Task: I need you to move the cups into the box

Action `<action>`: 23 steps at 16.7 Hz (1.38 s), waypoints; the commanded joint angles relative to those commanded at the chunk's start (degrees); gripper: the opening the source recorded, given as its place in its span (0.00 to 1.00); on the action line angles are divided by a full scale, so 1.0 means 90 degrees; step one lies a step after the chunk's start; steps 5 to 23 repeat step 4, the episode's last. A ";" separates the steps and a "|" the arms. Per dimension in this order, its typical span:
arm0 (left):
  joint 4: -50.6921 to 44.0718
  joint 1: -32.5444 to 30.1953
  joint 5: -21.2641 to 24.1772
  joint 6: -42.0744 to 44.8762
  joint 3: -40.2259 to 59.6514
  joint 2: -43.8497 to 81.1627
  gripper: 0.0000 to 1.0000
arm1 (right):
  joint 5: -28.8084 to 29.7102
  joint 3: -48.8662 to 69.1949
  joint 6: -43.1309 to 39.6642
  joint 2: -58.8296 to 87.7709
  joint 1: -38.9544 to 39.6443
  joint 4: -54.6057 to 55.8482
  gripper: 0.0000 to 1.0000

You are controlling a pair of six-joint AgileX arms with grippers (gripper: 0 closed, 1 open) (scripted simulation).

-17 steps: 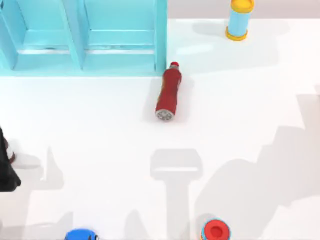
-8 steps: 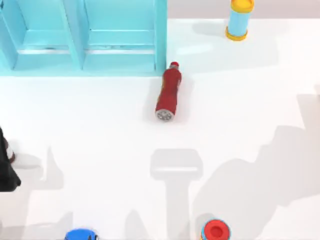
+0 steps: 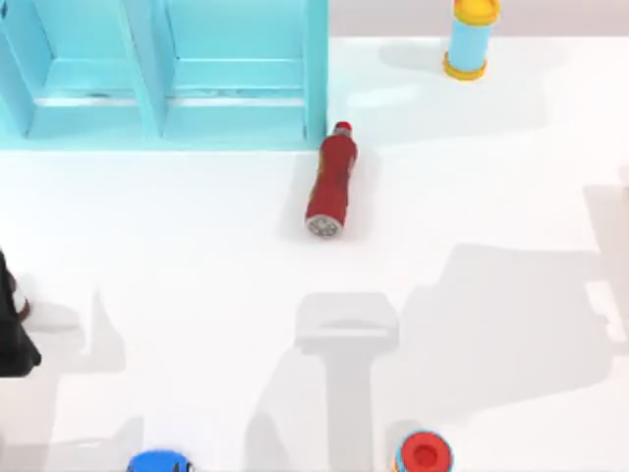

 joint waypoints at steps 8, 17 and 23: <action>0.0000 0.0000 0.0000 0.0000 0.0000 0.0000 1.00 | 0.0027 0.0493 0.0002 0.0023 0.0005 -0.0485 1.00; 0.0000 0.0000 0.0000 0.0000 0.0000 0.0000 1.00 | 0.0027 0.0493 0.0002 0.0023 0.0005 -0.0485 1.00; 0.0000 0.0000 0.0000 0.0000 0.0000 0.0000 1.00 | 0.0027 0.0493 0.0002 0.0023 0.0005 -0.0485 1.00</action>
